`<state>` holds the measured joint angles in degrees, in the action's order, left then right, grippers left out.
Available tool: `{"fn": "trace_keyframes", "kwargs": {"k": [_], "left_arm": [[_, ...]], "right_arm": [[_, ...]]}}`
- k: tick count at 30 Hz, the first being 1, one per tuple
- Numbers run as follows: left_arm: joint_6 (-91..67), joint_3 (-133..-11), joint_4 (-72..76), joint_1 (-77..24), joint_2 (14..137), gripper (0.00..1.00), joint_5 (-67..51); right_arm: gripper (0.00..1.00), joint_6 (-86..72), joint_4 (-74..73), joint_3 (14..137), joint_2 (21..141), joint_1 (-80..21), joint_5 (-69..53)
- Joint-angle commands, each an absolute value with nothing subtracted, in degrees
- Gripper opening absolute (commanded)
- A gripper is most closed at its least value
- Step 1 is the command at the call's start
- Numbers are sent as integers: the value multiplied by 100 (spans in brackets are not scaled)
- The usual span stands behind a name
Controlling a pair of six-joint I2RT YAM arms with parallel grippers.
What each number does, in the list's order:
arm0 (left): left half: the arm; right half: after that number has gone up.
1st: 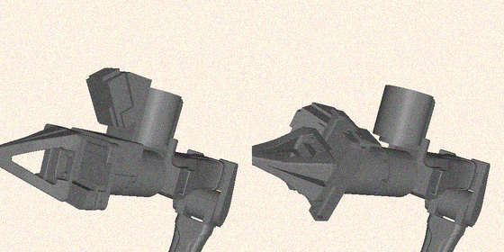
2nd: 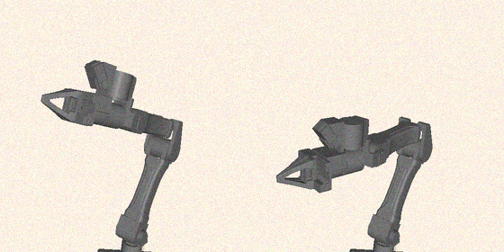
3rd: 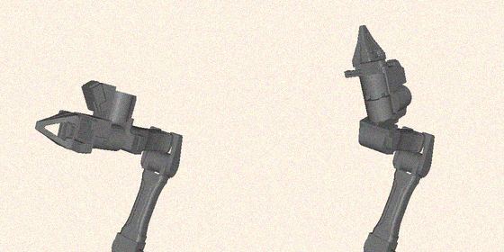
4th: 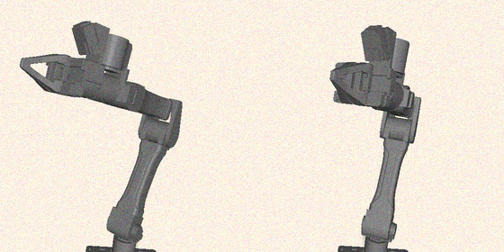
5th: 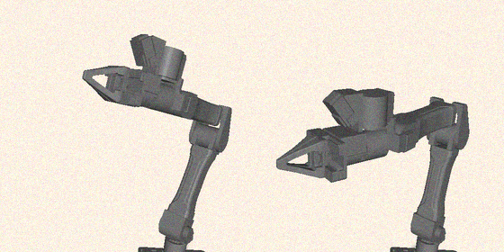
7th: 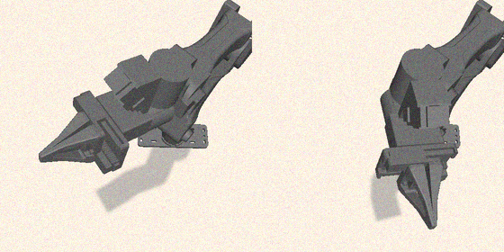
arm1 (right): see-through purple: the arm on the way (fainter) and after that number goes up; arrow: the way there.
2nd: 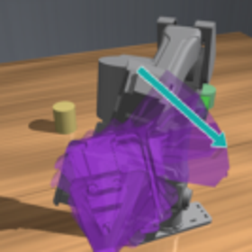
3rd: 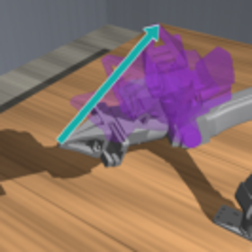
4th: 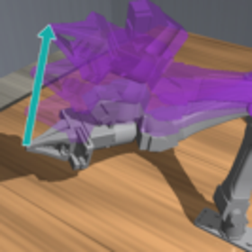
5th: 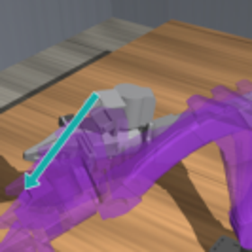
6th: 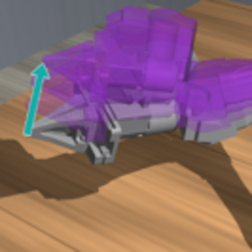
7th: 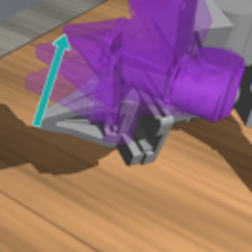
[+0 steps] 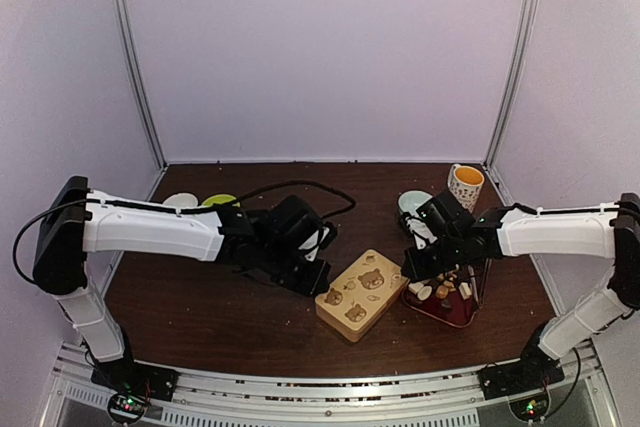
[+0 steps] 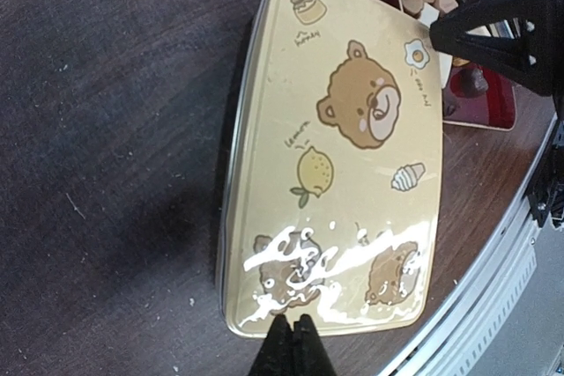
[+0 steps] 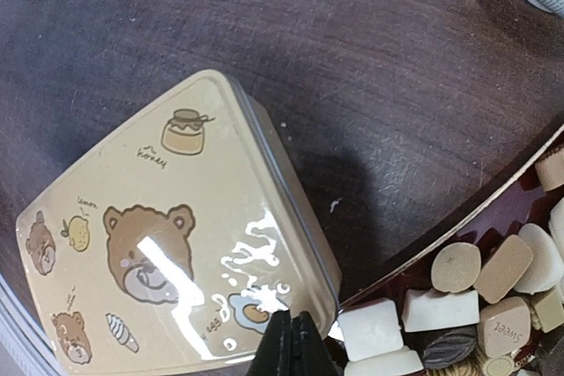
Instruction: Pack the chocolate
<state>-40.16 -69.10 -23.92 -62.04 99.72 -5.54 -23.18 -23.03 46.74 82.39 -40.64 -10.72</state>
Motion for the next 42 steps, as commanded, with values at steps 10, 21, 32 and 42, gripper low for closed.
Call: {"fn": "trace_keyframes", "kwargs": {"k": [10, 21, 32, 42], "left_arm": [[-4433, -6311, -1654, -6267, 10468, 0, -487], [-3960, -7188, -2253, -6735, 10094, 0, -314], [-3888, -7447, -1995, -7049, 10285, 0, -409], [-3732, -7379, -1623, -7119, 10285, 0, -367]], "right_arm": [[0, -2276, -2435, 5579, 8368, -4126, -1047], [0, -2268, -2201, 6441, 9385, -4228, -1134], [0, -2348, -2140, 6748, 10063, -4227, -906], [0, -2358, -2140, 6716, 10180, -4227, -893]]}}
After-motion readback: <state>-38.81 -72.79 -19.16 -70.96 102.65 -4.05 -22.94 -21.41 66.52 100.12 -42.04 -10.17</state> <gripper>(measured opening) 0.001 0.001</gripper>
